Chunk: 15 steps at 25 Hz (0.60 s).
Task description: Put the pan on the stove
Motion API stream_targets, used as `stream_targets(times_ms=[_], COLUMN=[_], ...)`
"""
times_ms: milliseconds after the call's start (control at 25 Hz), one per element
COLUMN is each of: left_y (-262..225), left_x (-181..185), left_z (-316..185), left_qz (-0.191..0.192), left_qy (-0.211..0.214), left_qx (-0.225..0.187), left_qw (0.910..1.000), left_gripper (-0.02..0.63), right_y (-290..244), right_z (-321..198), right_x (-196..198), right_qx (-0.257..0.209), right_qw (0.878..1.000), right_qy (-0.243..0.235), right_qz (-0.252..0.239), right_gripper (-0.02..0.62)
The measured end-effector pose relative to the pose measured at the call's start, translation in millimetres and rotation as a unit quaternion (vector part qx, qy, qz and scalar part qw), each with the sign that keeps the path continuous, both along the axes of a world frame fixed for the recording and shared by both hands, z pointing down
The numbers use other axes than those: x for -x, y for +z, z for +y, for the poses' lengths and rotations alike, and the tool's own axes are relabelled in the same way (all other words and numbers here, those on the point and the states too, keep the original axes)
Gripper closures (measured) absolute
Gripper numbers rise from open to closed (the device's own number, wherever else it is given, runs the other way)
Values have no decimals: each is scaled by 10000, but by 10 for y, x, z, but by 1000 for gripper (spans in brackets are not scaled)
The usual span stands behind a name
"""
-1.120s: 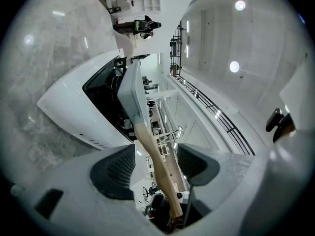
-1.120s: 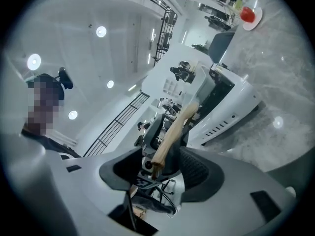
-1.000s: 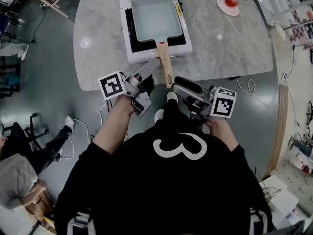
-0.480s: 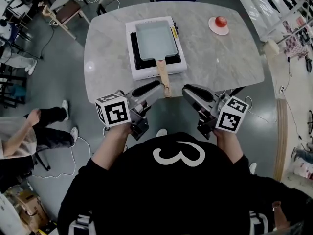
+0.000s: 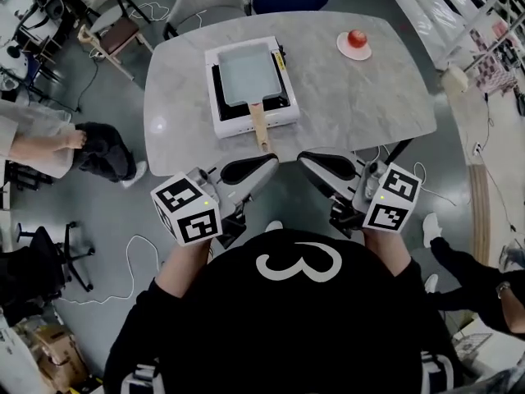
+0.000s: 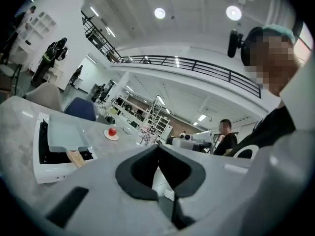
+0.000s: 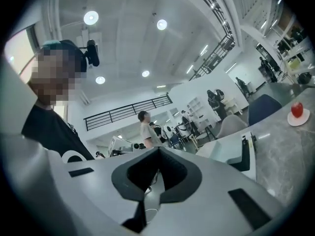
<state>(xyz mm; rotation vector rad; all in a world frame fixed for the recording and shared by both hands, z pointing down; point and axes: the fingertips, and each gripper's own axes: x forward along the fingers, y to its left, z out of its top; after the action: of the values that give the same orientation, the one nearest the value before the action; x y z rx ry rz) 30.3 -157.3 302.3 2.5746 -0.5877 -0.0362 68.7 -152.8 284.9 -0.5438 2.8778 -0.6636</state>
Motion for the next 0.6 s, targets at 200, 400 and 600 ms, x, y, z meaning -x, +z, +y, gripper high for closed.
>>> stream_targets(times_ms=[200, 400, 600], left_y=[-138, -269, -254], left_x=[-156, -122, -116], left_z=[145, 206, 217], left_qz=[15, 166, 209], left_qy=[-58, -106, -253], left_qx=[-142, -158, -87], left_qw=[9999, 9997, 9994], left_gripper=[591, 591, 591], right_y=[-70, -164, -147], right_z=[110, 149, 135], right_x=[-136, -99, -118], right_qx=[-70, -221, -325], right_qw=[9999, 9997, 9994], right_qy=[8, -67, -50], right_qz=[-77, -65, 55], right_gripper=[582, 583, 582])
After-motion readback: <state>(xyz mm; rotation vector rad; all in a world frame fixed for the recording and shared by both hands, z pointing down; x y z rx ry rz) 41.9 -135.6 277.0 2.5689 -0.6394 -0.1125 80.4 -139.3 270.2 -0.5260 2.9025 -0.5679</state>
